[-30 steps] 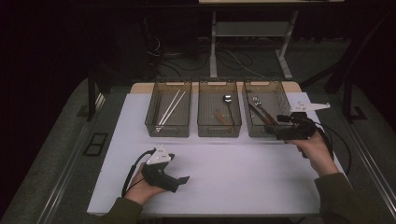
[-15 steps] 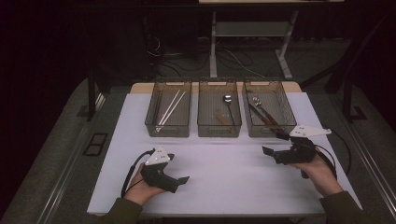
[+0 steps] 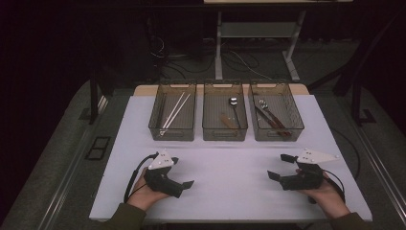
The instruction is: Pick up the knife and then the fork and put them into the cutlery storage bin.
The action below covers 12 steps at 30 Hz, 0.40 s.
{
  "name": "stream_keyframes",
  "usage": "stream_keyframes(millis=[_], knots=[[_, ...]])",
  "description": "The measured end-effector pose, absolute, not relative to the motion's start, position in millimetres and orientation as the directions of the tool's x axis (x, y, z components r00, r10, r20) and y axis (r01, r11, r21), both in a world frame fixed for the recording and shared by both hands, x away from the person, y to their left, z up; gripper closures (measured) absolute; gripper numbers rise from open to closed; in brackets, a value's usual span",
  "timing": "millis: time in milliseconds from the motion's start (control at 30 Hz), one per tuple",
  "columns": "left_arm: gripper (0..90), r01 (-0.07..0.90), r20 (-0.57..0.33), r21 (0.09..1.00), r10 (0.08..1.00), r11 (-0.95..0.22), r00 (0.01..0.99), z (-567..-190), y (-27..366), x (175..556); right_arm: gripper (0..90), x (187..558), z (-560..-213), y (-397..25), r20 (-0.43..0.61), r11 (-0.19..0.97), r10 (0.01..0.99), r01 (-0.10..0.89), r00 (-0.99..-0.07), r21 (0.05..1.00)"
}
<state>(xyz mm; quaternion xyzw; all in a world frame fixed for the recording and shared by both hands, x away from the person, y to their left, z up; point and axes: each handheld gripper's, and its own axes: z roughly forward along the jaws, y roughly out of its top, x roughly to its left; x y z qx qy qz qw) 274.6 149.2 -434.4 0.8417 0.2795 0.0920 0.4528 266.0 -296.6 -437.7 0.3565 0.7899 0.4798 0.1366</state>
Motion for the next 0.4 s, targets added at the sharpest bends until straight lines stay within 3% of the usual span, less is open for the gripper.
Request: stream_keyframes(millis=[400], knots=[[0.0,0.39,-0.097,0.811,0.559,-0.435,0.824,-435.5,149.7,275.4,14.5,260.9,-443.4,-293.3,0.13,0.317,0.678,0.448,-0.723,0.836]])
